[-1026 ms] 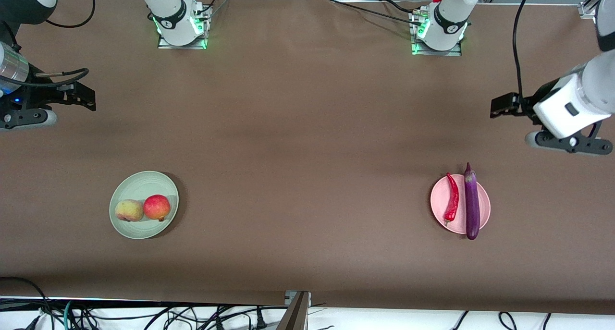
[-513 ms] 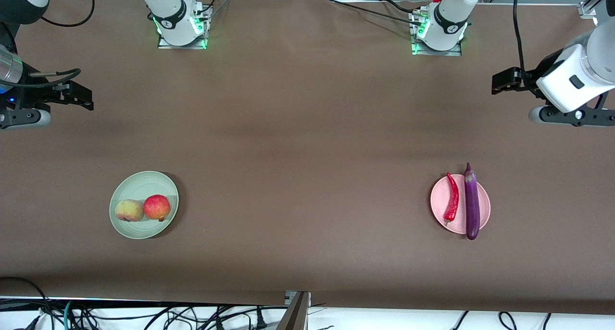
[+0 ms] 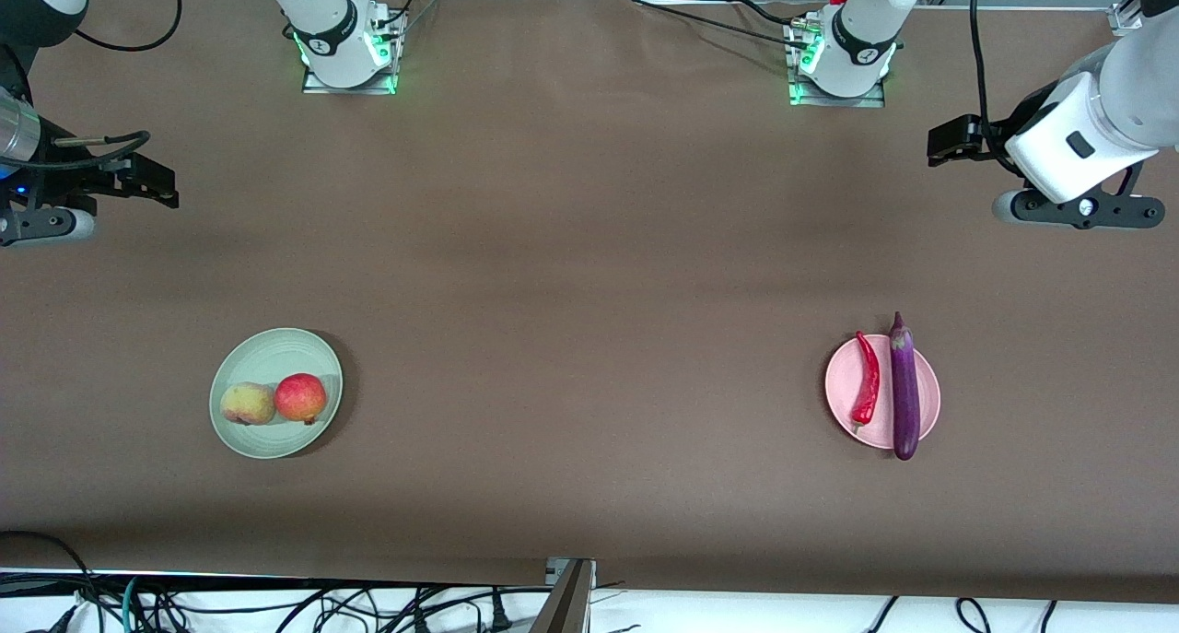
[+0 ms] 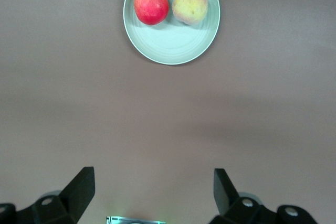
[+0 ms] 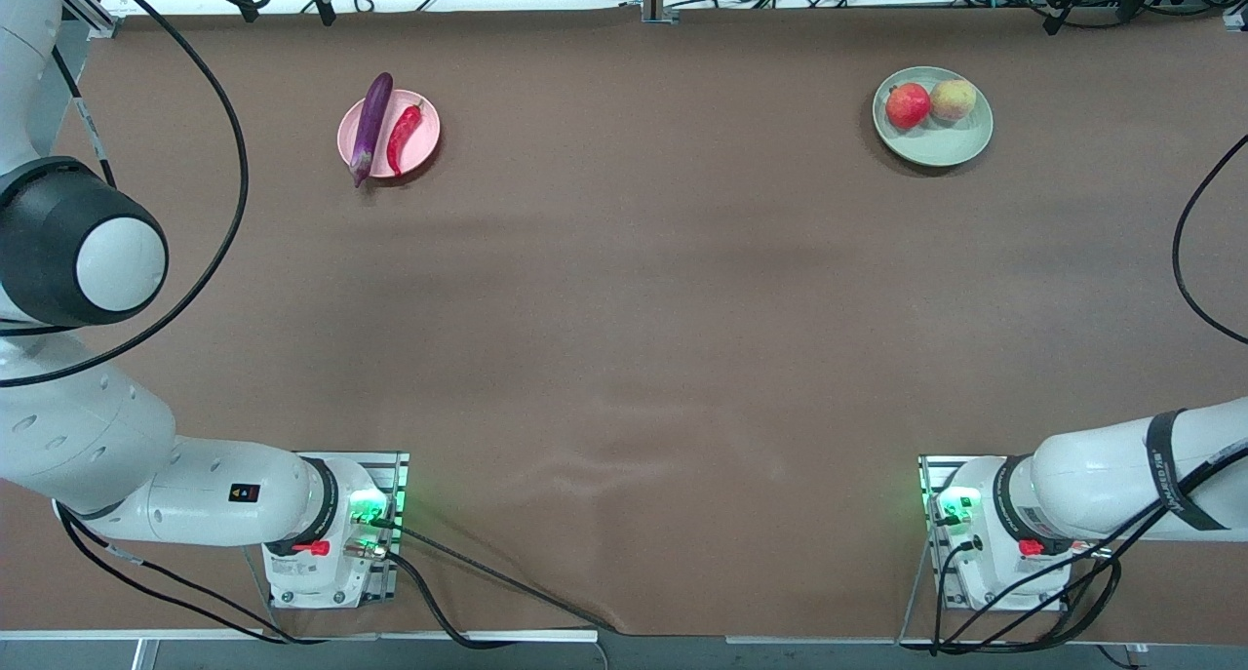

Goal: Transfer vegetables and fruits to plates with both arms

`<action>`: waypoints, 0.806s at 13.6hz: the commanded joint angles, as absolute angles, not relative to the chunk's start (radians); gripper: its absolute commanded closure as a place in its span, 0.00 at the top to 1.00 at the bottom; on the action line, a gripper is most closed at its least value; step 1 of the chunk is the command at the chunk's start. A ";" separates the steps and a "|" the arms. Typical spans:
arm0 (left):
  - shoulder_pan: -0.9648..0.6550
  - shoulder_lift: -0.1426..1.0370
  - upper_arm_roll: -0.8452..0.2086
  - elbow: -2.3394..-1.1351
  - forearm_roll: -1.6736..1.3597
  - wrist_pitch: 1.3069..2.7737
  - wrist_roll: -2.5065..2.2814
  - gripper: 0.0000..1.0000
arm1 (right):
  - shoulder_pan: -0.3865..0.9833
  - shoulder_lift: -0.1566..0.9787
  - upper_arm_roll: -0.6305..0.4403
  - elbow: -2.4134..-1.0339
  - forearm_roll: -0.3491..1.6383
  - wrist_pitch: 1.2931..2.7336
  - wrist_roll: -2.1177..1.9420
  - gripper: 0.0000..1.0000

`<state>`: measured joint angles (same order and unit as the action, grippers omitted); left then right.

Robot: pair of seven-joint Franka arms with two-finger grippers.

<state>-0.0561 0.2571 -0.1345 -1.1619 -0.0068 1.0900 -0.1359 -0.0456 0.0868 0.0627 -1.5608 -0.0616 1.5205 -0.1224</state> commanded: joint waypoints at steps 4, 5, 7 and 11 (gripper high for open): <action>-0.052 0.227 -0.140 -1.192 -0.002 1.085 -0.144 1.00 | -0.049 0.094 0.064 -1.546 -0.043 1.517 -0.158 1.00; -0.052 0.227 -0.141 -1.192 -0.002 1.069 -0.140 1.00 | -0.046 0.101 0.066 -1.536 -0.043 1.519 -0.158 1.00; -0.049 0.227 -0.141 -1.192 -0.002 1.054 -0.135 1.00 | -0.041 0.106 0.071 -1.520 -0.044 1.519 -0.149 1.00; -0.044 0.230 -0.133 -1.189 0.015 1.049 -0.135 1.00 | -0.041 0.107 0.071 -1.520 -0.044 1.509 -0.158 1.00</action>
